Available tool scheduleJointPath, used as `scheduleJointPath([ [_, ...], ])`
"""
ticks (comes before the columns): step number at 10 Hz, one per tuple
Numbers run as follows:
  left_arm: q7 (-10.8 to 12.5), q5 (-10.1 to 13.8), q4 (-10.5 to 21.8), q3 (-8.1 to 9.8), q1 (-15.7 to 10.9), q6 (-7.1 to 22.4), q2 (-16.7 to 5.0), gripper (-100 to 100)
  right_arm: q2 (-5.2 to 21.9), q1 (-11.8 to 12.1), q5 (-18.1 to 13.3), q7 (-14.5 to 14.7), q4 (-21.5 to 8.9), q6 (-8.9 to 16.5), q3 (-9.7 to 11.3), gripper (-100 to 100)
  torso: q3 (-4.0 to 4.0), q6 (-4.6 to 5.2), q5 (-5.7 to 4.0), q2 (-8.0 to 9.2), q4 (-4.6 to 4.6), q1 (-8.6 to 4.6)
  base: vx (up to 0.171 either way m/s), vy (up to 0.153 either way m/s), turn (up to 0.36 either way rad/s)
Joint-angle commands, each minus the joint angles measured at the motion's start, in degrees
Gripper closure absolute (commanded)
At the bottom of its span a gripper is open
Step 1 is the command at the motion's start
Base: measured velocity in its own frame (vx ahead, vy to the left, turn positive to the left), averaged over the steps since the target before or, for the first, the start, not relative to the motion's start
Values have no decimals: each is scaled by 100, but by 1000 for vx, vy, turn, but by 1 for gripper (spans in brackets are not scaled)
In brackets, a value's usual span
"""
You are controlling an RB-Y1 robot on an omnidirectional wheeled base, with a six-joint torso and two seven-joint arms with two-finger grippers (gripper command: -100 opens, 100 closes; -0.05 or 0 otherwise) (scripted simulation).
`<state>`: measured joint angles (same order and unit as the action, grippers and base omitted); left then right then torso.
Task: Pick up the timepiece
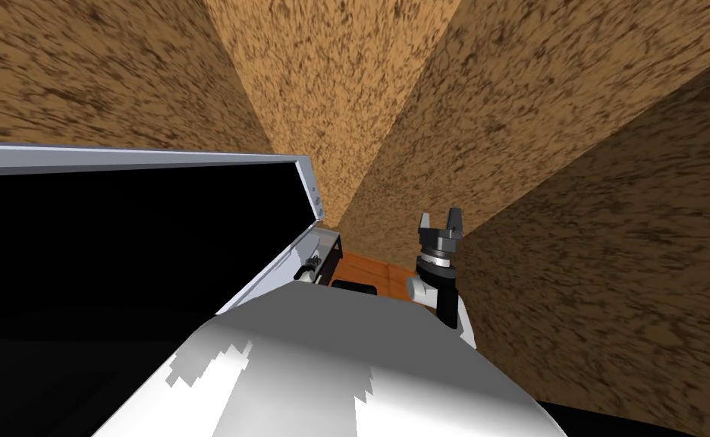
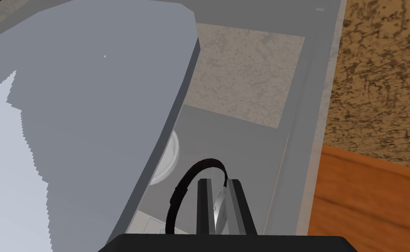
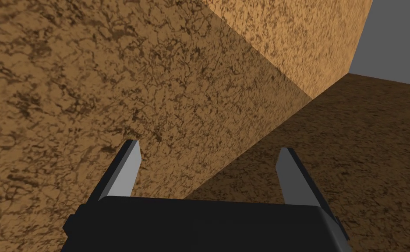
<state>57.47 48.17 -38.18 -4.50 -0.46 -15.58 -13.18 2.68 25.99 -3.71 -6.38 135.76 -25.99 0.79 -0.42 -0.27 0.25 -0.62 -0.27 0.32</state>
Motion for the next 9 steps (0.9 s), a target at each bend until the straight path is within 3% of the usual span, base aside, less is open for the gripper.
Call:
scheduleJointPath([
  [1,100,-75,138,-176,-140,-22,-6,100,0,0,0,0,0,0,0,0,0,0,0,0,0,0,30,-17,253],
  [2,106,-177,181,-342,-285,35,11,100,0,-1,0,0,0,0,0,0,-1,3,2,0,-2,-1,25,-10,394],
  [5,106,-177,181,-342,-285,35,11,100,0,-2,0,0,0,0,1,0,5,7,2,8,2,3,9,-6,49],
  [6,112,-280,223,-507,-431,92,28,100,0,-2,0,0,0,0,1,0,7,6,1,13,3,5,12,2,348],
  [8,163,-268,280,-510,-445,44,21,100,0,-1,0,0,0,0,1,0,3,3,-1,6,1,0,14,-12,98],
  [9,133,-269,254,-499,-437,69,23,0,0,-2,0,0,0,0,1,0,5,4,0,10,1,3,0,0,0],
])
